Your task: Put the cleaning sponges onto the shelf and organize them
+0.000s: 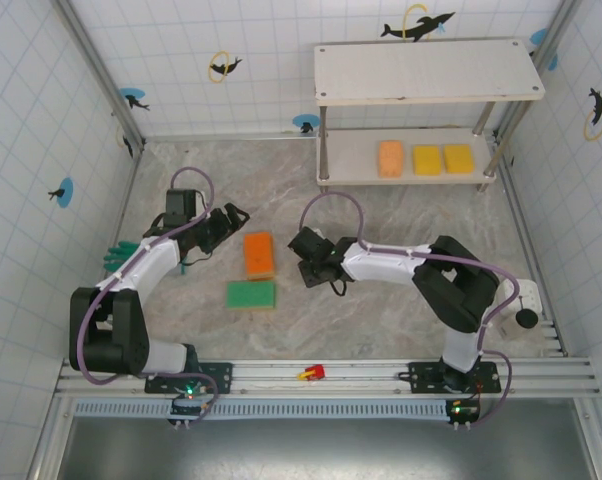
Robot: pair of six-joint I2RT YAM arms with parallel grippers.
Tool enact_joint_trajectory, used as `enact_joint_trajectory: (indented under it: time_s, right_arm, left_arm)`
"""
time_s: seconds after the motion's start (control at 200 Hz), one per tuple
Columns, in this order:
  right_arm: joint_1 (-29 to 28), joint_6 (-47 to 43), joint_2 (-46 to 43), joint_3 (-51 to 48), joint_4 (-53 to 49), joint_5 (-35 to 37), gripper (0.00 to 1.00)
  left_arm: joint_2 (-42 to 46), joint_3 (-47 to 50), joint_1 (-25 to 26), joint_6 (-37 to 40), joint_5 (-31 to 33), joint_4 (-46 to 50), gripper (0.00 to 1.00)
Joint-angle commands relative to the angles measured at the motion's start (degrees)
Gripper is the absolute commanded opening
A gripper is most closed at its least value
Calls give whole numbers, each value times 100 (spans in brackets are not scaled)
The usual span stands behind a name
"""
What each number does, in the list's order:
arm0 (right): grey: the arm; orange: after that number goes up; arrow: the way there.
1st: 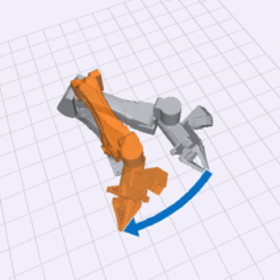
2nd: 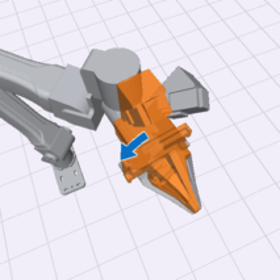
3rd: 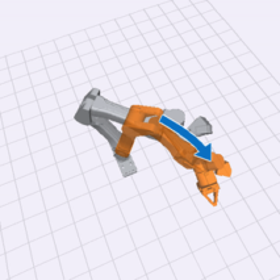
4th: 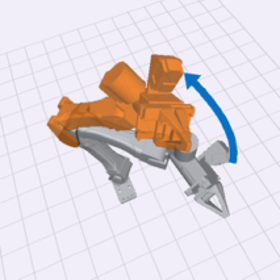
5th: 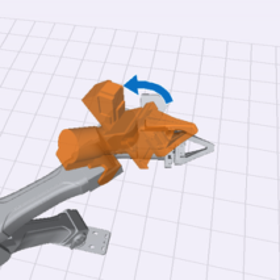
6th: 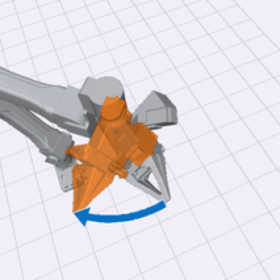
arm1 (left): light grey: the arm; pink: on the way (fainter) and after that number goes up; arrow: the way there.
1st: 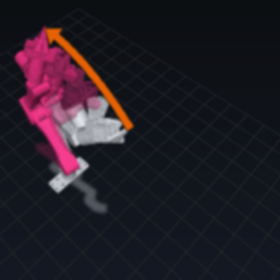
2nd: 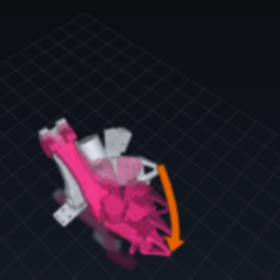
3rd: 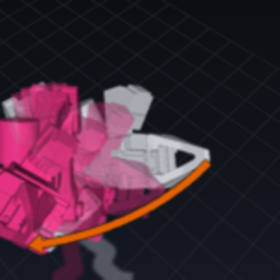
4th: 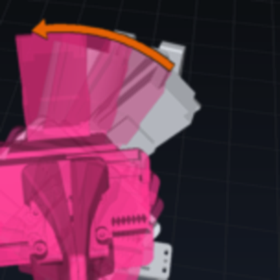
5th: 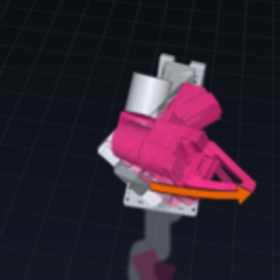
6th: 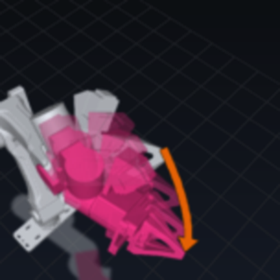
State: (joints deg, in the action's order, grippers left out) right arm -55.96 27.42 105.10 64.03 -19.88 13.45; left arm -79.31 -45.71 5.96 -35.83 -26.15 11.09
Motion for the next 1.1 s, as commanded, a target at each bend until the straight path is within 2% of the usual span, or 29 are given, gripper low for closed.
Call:
enact_joint_trajectory:
  time_s: [0.0, 0.566, 1.091]
  right_arm:
    - [147, -72, -283, -129, 86, 212, 48]
    - [1060, -538, -620, -330, 109, 412, 48]
    - [1980, -1166, -556, 282, 255, 381, 48]
  left_arm:
    - [-110, 1, 10, 86, -70, -124, 97]
    - [-188, -35, 11, 77, -109, -168, 97]
    - [-124, 1, 11, 102, -112, -119, 97]
